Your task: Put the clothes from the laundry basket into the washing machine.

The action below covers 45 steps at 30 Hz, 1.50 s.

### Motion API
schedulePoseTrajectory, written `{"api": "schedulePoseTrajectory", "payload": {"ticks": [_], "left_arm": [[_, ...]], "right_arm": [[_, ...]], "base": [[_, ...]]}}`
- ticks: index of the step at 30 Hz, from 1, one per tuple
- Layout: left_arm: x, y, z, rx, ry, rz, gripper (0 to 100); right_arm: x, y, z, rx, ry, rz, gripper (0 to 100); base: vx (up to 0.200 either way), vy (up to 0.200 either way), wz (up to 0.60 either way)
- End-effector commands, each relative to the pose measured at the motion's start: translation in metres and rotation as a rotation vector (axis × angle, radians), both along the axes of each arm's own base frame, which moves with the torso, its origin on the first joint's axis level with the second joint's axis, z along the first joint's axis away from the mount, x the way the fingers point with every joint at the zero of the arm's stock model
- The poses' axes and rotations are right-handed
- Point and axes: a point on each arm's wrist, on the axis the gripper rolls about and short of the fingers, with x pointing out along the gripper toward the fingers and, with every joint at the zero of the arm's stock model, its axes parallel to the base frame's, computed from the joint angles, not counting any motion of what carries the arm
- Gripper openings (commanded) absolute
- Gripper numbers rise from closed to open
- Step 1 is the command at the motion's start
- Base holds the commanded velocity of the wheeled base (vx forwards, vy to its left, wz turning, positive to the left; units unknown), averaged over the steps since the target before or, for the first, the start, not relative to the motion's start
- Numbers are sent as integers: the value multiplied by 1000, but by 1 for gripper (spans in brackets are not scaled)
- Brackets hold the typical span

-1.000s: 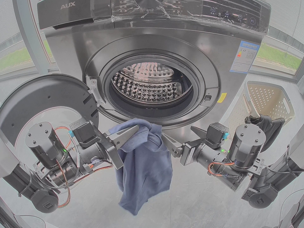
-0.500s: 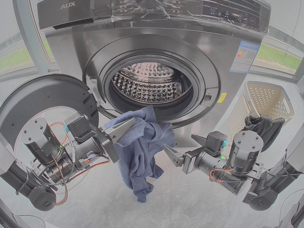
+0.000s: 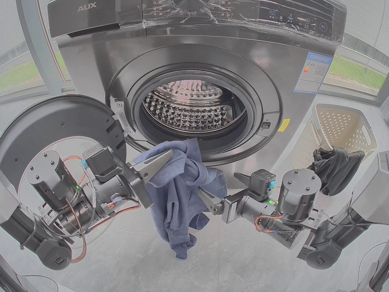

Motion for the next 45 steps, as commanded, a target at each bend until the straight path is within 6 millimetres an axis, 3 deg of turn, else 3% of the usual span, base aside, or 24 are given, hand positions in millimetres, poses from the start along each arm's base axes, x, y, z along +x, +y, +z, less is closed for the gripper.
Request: {"api": "schedulePoseTrajectory", "payload": {"ticks": [1, 9, 22, 29, 30, 45], "left_arm": [[-1, 0, -1, 3, 2, -2, 0], [-2, -1, -2, 6, 5, -7, 0], [-2, -1, -3, 9, 7, -7, 0], [0, 0, -5, 15, 13, 2, 0], [0, 0, -5, 15, 13, 2, 0], [3, 0, -6, 8, 27, 14, 0]], "right_arm": [[10, 14, -6, 2, -8, 10, 100], [13, 27, 2, 26, -63, 55, 100], [8, 43, -7, 29, -72, 100, 100], [8, 43, 0, 60, -99, 99, 100], [8, 43, 0, 61, -100, 99, 0], [-5, 28, 17, 79, -110, 99, 0]], "base": [[0, 0, 0], [0, 0, 0], [0, 0, 0], [0, 0, 0], [0, 0, 0], [0, 0, 0]]}}
